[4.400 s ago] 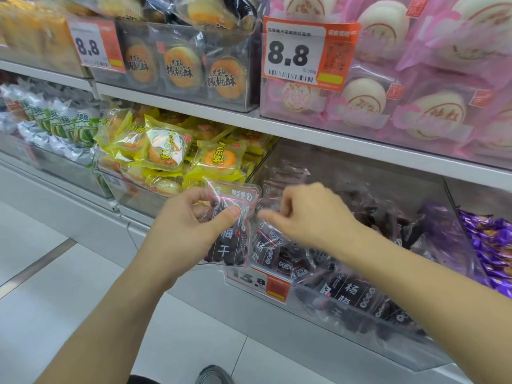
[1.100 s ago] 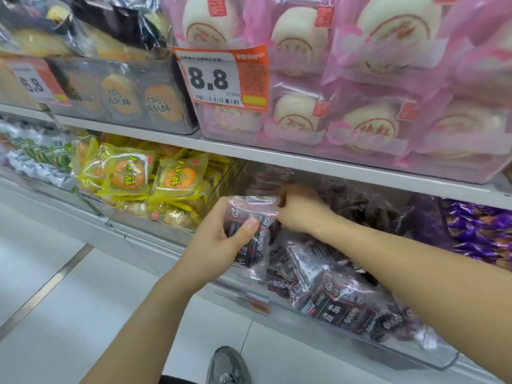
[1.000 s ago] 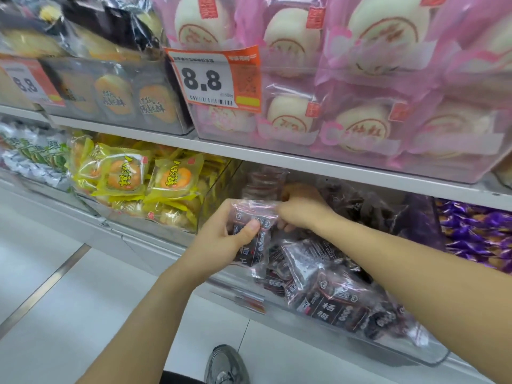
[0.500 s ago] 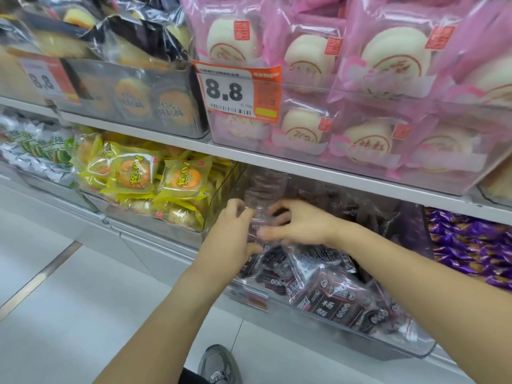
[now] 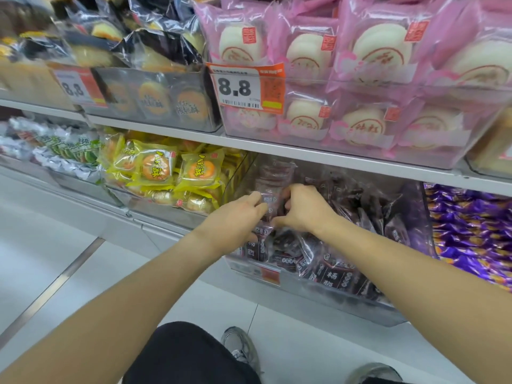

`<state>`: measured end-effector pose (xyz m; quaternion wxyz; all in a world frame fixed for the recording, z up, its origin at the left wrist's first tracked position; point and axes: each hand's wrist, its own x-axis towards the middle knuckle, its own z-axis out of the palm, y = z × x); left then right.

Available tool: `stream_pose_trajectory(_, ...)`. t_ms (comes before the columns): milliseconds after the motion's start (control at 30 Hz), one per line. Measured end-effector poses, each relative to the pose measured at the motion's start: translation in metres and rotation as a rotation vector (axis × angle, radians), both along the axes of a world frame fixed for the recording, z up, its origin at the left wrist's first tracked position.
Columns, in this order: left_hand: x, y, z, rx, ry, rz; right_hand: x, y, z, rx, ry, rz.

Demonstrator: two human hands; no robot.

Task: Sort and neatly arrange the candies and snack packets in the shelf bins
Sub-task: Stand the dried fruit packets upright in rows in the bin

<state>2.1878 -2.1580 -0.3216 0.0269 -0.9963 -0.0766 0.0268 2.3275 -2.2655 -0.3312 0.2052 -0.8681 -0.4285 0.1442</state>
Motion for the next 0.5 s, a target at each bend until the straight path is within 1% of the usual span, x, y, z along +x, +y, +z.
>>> stream_pose_trajectory(100, 0.010, -0.008, -0.004, 0.083, 0.031, -0.016, 0.005, -0.012, 0.015, -0.078, -0.046, 0.019)
stream_pose_trajectory(167, 0.013, -0.010, -0.005, 0.159, 0.089, -0.040, 0.008, -0.022, 0.020, -0.211, -0.029, 0.105)
stream_pose_trajectory(233, 0.015, -0.008, -0.001, 0.168, 0.097, -0.036, 0.006, -0.032, 0.022, -0.391, 0.018, 0.216)
stream_pose_trajectory(300, 0.015, -0.004, 0.004, 0.141, 0.046, -0.017, 0.003, -0.042, 0.023, -0.493, 0.007, 0.281)
stream_pose_trajectory(433, 0.014, -0.002, 0.008, 0.191, -0.127, -0.029, 0.002, -0.053, 0.023, -0.444, -0.049, 0.286)
stream_pose_trajectory(500, 0.011, -0.003, 0.001, 0.205, -0.108, -0.027, 0.005, -0.060, 0.025, -0.423, -0.034, 0.283)
